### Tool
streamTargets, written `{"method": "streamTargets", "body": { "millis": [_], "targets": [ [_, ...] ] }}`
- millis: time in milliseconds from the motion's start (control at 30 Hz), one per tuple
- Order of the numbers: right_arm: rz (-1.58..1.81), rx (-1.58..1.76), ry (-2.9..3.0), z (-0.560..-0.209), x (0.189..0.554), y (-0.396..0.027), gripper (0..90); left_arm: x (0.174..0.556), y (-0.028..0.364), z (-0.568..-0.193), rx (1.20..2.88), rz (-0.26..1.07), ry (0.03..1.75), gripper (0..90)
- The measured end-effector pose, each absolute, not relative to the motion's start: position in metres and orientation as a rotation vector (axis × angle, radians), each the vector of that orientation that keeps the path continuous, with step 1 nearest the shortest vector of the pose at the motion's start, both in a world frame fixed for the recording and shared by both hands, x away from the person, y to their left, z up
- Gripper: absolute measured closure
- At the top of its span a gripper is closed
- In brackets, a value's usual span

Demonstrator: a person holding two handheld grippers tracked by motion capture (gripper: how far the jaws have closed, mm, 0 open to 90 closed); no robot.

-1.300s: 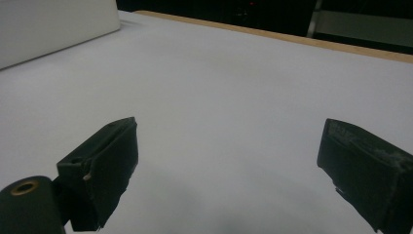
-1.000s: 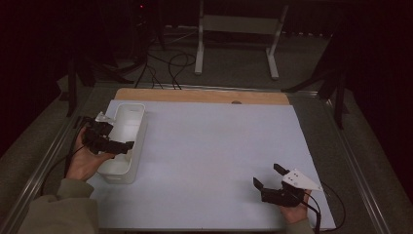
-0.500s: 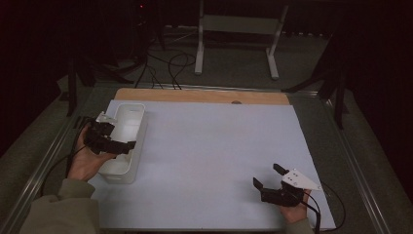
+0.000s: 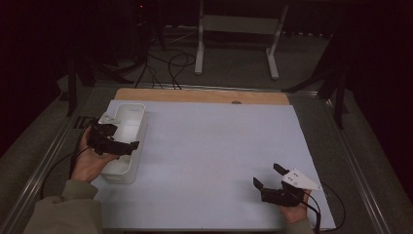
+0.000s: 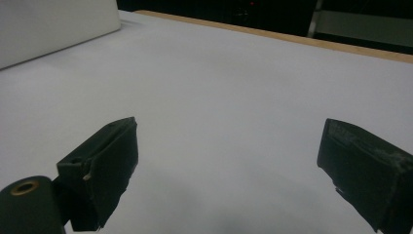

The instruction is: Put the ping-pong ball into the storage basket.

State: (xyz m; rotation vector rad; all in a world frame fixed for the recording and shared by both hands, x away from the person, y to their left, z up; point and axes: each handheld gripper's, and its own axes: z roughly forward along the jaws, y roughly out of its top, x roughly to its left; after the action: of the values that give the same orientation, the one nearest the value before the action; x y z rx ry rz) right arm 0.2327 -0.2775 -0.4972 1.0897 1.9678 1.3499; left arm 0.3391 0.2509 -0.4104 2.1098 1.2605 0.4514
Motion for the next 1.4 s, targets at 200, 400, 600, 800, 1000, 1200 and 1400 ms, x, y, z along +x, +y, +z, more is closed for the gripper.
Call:
{"method": "streamTargets", "body": {
  "millis": [200, 400, 600, 800, 1000, 1200, 1400],
  "targets": [
    [1.351, 1.086, 1.967, -0.497, 0.232, -0.278, 7.4, 0.338, 0.247, -0.411, 2.106, 0.451, 1.236, 0.9],
    [1.352, 1.087, 1.966, -0.497, 0.232, -0.278, 7.4, 0.336, 0.242, -0.412, 2.105, 0.448, 1.219, 0.8],
    [1.352, 1.085, 1.965, -0.497, 0.232, -0.278, 7.4, 0.334, 0.238, -0.414, 2.099, 0.454, 1.195, 0.5],
    [1.354, 1.084, 1.966, -0.497, 0.232, -0.278, 7.4, 0.332, 0.235, -0.418, 2.088, 0.451, 1.185, 0.4],
    [1.357, 1.084, 1.964, -0.497, 0.233, -0.278, 7.4, 0.329, 0.233, -0.421, 2.067, 0.44, 1.155, 0.1],
    [1.359, 1.083, 1.965, -0.497, 0.233, -0.278, 7.4, 0.326, 0.232, -0.425, 2.046, 0.436, 1.125, 0.1],
    [1.359, 1.083, 1.965, -0.497, 0.233, -0.278, 7.4, 0.322, 0.23, -0.426, 2.033, 0.435, 1.097, 0.0]
  ]
}}
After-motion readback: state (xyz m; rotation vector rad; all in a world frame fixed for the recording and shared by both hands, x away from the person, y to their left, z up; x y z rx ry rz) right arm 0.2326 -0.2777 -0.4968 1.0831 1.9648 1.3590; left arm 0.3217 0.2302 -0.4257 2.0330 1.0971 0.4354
